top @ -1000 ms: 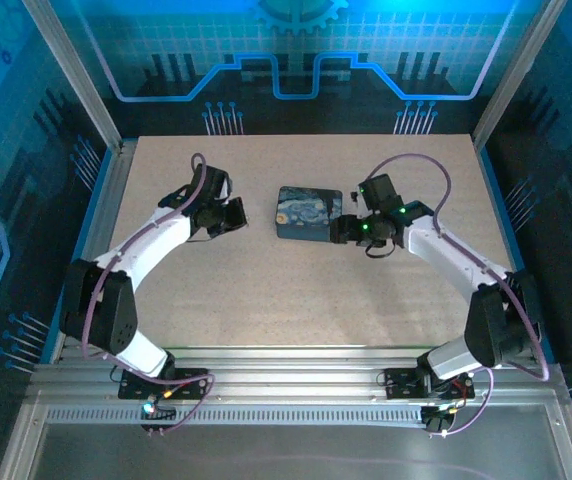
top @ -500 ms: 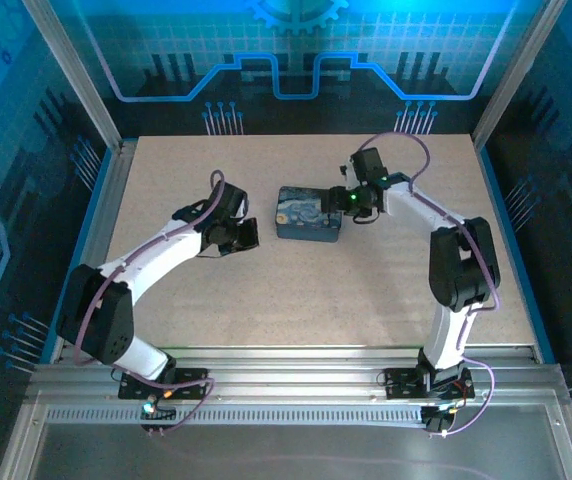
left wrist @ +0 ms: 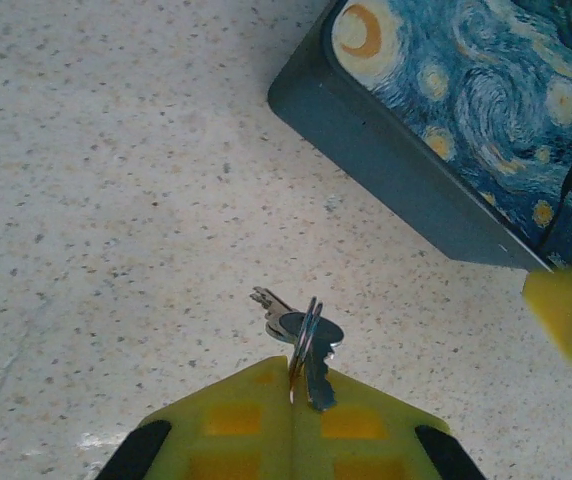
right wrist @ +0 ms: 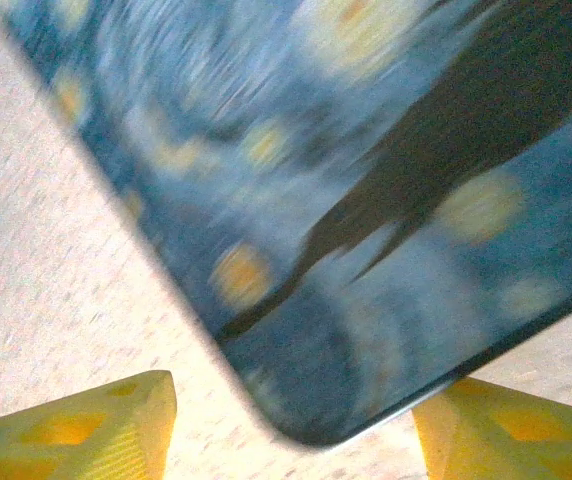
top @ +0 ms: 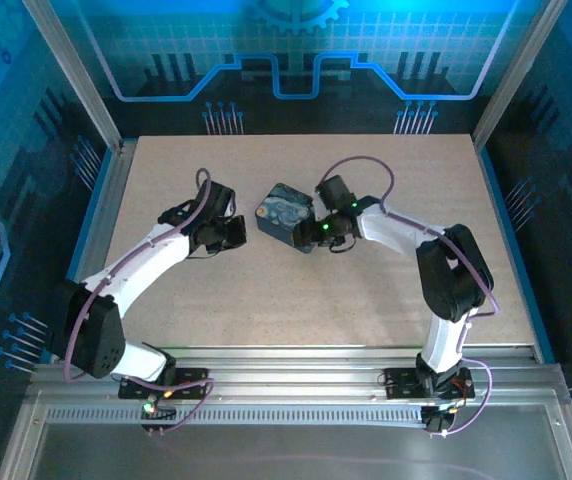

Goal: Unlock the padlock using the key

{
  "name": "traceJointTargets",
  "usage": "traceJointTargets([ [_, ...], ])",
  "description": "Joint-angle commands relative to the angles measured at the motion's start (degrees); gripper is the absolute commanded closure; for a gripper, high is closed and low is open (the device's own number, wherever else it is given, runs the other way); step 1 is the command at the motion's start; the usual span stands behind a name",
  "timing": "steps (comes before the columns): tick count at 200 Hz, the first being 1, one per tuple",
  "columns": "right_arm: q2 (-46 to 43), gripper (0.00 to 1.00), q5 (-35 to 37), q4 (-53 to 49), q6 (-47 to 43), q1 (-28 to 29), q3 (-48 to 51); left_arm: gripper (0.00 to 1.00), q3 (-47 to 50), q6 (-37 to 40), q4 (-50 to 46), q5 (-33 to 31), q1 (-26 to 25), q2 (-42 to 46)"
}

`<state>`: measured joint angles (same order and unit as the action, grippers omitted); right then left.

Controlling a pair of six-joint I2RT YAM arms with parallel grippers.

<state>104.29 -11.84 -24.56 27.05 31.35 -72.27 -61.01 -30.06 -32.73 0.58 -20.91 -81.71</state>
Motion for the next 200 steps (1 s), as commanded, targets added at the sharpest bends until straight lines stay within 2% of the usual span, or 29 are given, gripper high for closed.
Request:
traceJointTargets([
  [1,-2.93,0.36,-3.21,3.72,2.85,2.46,0.48,1.00,1.68,0.88,-0.89,-0.68,1.92,2.64],
  [15,-3.04,0.35,-3.00,1.78,2.46,2.44,-1.58,1.00,2.10,0.85,-0.86,-0.28,2.94,3.34],
  [40,-4.20,0.35,3.36,-3.47,-0.88,0.31,-4.47,1.00,2.59,1.47,-1.83,-0.45,3.42,4.77],
  [65,-3.85,0.33,5.59,-5.99,-5.88,-2.45,-7.53,1.00,3.42,1.42,-2.16,1.40,3.34,5.98],
  [99,2.30,0.31,10.15,-9.66,-10.37,-5.59,-15.18,1.00,5.40,0.67,-2.43,4.34,3.09,7.59],
  [120,7.43,0.30,9.95,-10.34,-11.52,-7.55,-18.89,1.00,6.91,0.09,-2.75,5.86,0.89,8.82],
  [155,12.57,0.31,5.35,-9.99,-12.40,-8.41,-21.93,1.00,9.72,-2.03,-2.74,5.64,-3.23,10.59],
  [200,8.98,0.35,-0.81,-6.68,-9.24,-4.93,-16.35,1.00,11.60,-3.16,-1.73,4.89,-5.64,10.28],
])
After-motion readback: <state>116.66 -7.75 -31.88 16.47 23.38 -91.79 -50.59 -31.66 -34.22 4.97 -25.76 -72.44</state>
